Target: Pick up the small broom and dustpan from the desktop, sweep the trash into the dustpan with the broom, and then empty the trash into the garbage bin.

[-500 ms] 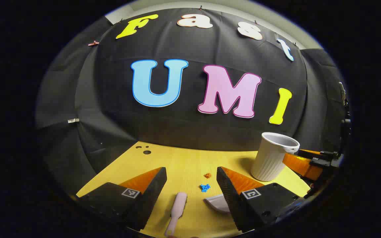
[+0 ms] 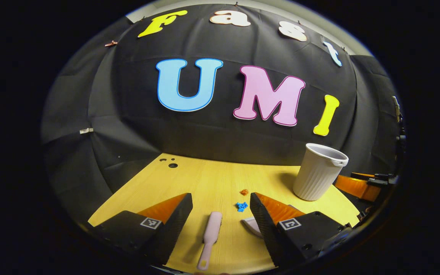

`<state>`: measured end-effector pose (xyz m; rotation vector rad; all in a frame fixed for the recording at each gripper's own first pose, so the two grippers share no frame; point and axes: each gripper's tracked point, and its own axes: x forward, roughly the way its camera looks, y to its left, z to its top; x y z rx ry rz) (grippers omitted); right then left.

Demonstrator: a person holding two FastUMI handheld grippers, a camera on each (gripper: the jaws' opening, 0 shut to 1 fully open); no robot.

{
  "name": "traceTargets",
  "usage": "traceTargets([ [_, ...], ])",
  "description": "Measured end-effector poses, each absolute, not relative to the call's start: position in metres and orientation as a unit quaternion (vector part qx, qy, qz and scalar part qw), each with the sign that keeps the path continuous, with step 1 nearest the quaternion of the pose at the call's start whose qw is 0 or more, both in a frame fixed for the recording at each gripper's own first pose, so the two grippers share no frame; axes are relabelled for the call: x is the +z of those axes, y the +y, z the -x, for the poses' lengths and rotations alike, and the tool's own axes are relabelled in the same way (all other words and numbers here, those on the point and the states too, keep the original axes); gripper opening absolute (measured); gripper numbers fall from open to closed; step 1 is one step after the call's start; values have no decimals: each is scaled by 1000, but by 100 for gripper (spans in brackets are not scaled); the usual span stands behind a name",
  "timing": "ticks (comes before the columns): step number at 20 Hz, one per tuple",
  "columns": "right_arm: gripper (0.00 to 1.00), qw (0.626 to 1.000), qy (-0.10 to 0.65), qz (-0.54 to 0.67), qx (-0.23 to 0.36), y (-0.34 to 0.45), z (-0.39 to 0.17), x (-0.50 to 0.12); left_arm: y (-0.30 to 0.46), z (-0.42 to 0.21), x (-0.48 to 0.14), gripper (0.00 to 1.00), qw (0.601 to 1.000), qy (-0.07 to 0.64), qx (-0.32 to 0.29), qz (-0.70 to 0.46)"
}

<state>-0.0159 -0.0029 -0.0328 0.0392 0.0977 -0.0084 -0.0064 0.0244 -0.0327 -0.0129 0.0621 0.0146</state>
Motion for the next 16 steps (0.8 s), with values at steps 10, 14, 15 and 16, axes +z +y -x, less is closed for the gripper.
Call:
traceTargets([
  [10, 100, 996, 84, -27, 0, 0, 8, -51, 33, -1, -68, 95, 996, 90, -9, 11],
  [14, 99, 995, 96, -33, -4, -3, 7, -58, 35, -11, -101, 96, 989, 145, -13, 12],
  [15, 99, 995, 99, -33, -6, -5, 6, -60, 38, -14, -110, 96, 987, 162, -9, 9],
  [16, 99, 994, 102, -34, -8, -7, 7, -62, 41, -18, -122, 96, 983, 182, -6, 7],
])
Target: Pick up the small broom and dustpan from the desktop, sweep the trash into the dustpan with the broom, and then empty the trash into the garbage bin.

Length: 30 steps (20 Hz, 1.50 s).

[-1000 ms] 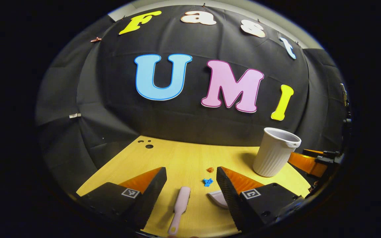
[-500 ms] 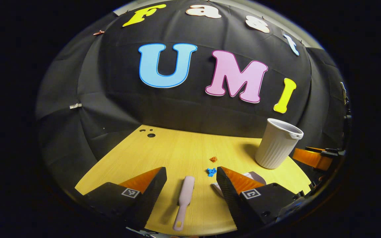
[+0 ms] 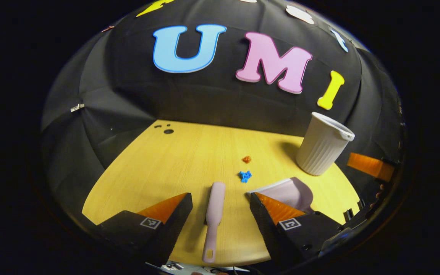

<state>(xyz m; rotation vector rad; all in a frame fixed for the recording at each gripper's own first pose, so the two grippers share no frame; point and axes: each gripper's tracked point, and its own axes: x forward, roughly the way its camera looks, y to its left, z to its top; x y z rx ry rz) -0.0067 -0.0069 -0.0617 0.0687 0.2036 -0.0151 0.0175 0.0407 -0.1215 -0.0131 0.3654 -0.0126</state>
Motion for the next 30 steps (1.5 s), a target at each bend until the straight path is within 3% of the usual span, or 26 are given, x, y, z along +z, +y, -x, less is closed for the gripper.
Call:
traceTargets([
  [8, 99, 990, 126, -53, -24, -19, 9, -75, 41, -39, -215, 96, 930, 367, -17, 11],
  [21, 99, 986, 155, -41, -35, -22, 20, -92, 54, -70, -271, 94, 890, 449, -17, -76],
  [23, 99, 985, 163, -49, -40, -24, 21, -97, 52, -72, -275, 90, 891, 445, -24, -84],
  [30, 99, 979, 186, -64, -50, -25, 23, -107, 51, -73, -276, 59, 894, 434, -34, -103],
])
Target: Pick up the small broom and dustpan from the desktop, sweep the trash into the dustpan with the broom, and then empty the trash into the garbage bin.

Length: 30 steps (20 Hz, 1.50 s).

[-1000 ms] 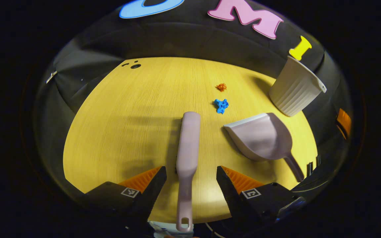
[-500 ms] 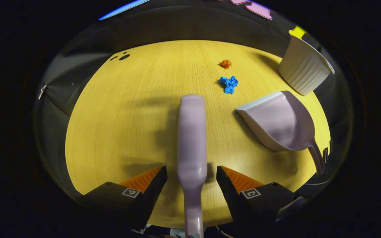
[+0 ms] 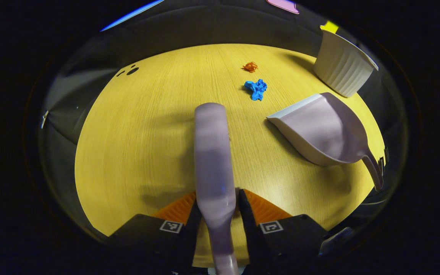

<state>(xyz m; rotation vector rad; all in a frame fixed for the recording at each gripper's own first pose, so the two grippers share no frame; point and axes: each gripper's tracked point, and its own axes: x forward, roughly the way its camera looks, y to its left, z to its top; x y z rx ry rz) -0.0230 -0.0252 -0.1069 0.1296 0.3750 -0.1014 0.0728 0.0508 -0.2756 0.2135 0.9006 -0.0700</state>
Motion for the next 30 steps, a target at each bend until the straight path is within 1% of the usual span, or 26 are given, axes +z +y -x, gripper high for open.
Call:
traceTargets([
  [1, 99, 979, 189, -66, -50, -25, 23, -108, 51, -73, -277, 56, 898, 427, -35, -103],
  [2, 99, 978, 192, -67, -49, -24, 22, -108, 51, -74, -278, 44, 901, 418, -39, -104],
  [5, 99, 975, 210, -66, -44, -23, 24, -113, 52, -72, -276, 40, 910, 395, -55, -110],
  [6, 99, 973, 219, -67, -40, -21, 25, -116, 53, -71, -275, 37, 913, 391, -58, -106],
  [7, 99, 970, 229, -68, -36, -19, 24, -120, 55, -70, -274, 34, 914, 388, -57, -101],
  [10, 99, 966, 250, -65, -22, -12, 21, -133, 54, -69, -272, 30, 921, 379, -57, -63],
  [13, 99, 958, 279, -60, 0, 0, 20, -145, 59, -57, -268, 29, 924, 379, -48, -24],
  [17, 99, 942, 327, -73, 15, 8, 21, -171, 67, -42, -242, 29, 937, 348, -42, -7],
  [22, 99, 920, 386, -61, 11, -2, 21, -214, 70, -24, -213, 29, 945, 325, -40, 19],
  [24, 99, 912, 406, -52, 11, -5, 21, -230, 70, -20, -206, 28, 945, 323, -35, 34],
  [26, 99, 903, 427, -40, 19, -3, 21, -247, 71, -20, -202, 29, 946, 321, -30, 41],
  [27, 100, 899, 437, -31, 21, -3, 21, -256, 73, -20, -202, 28, 945, 323, -26, 41],
  [30, 99, 885, 465, -7, 23, -2, 16, -279, 78, -23, -200, 28, 943, 331, -13, 34],
])
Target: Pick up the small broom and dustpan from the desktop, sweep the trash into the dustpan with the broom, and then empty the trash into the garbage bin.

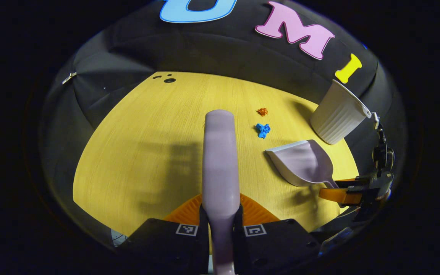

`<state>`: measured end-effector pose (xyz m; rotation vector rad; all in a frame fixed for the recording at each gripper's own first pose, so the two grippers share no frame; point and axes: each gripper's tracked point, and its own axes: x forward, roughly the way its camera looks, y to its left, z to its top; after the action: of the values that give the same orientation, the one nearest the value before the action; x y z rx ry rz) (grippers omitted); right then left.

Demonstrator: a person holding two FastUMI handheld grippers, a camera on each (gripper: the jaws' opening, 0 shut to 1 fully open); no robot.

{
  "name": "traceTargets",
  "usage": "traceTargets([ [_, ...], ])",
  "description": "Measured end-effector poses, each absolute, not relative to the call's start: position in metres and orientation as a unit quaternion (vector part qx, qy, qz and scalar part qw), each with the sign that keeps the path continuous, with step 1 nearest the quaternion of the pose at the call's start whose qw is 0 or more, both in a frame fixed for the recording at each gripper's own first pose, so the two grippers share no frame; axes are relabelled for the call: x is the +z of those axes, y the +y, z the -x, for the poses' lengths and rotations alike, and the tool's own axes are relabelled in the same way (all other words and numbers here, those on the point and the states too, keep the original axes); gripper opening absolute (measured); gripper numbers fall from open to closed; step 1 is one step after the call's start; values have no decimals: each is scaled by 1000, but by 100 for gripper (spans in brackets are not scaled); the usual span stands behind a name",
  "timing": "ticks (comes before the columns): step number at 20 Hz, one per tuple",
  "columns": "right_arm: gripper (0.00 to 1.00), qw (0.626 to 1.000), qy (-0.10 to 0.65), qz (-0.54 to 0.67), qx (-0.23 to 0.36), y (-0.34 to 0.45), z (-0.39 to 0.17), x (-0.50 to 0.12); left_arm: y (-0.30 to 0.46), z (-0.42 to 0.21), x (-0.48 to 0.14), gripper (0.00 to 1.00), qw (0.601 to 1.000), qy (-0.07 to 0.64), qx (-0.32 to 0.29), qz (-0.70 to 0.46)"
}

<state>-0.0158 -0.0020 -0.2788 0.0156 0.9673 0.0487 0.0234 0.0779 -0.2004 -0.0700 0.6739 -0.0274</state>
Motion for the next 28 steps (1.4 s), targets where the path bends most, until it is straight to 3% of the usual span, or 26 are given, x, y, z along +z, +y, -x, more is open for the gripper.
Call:
traceTargets([
  [4, 100, 875, 483, 21, 21, -6, 3, -295, 76, -31, -198, 28, 942, 336, -3, 29],
  [8, 92, 869, 491, 57, 21, -10, -4, -307, 70, -44, -197, 28, 942, 336, 4, 23],
  [14, 60, 869, 487, 77, 47, -4, -11, -302, 62, -72, -199, 29, 937, 350, -3, 4],
  [15, 44, 866, 491, 74, 52, -3, -10, -303, 61, -80, -199, 29, 935, 353, -5, 0],
  [16, 39, 865, 492, 75, 59, -2, -10, -303, 60, -89, -200, 28, 934, 357, -10, -6],
  [18, 34, 863, 493, 76, 76, -3, -10, -304, 60, -108, -200, 29, 930, 366, -18, -26],
  [26, 36, 855, 492, 122, 108, -24, -12, -300, 57, -215, -195, 29, 905, 395, -60, -144],
  [27, 41, 854, 491, 130, 112, -28, -10, -298, 52, -230, -195, 29, 903, 395, -69, -156],
  [28, 36, 852, 492, 136, 116, -31, -9, -296, 47, -242, -195, 31, 899, 395, -79, -171],
])
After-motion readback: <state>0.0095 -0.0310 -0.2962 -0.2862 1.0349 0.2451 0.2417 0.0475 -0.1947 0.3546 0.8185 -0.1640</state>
